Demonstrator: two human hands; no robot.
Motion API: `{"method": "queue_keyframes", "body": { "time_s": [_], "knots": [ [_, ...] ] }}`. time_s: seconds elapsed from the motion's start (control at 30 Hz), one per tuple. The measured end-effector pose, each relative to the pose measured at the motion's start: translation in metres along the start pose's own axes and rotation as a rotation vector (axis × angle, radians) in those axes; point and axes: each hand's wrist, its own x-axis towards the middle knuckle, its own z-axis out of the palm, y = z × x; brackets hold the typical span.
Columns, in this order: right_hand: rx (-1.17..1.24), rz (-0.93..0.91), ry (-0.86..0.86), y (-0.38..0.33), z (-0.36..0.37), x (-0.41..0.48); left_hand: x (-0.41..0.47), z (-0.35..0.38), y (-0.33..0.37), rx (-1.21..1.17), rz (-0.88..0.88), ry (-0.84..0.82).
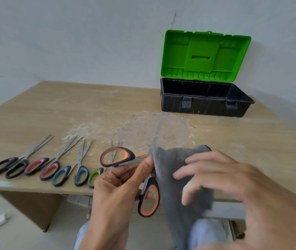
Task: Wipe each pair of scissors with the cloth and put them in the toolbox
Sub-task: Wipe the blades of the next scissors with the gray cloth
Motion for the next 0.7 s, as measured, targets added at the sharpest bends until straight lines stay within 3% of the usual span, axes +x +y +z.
{"method": "queue_keyframes", "body": {
  "time_s": [0.17, 0.5, 0.7],
  "knots": [
    [0.131, 0.161, 0.293, 0.013, 0.017, 0.006, -0.004, -0.005, -0.009, 0.028, -0.016, -0.044],
    [0.430, 0.421, 0.227, 0.041, 0.029, 0.004, -0.006, -0.011, -0.015, 0.086, -0.010, -0.099],
    [0.461, 0.427, 0.237, 0.038, 0.033, 0.003, -0.005, -0.005, -0.024, 0.137, 0.000, -0.150]
  ]
}}
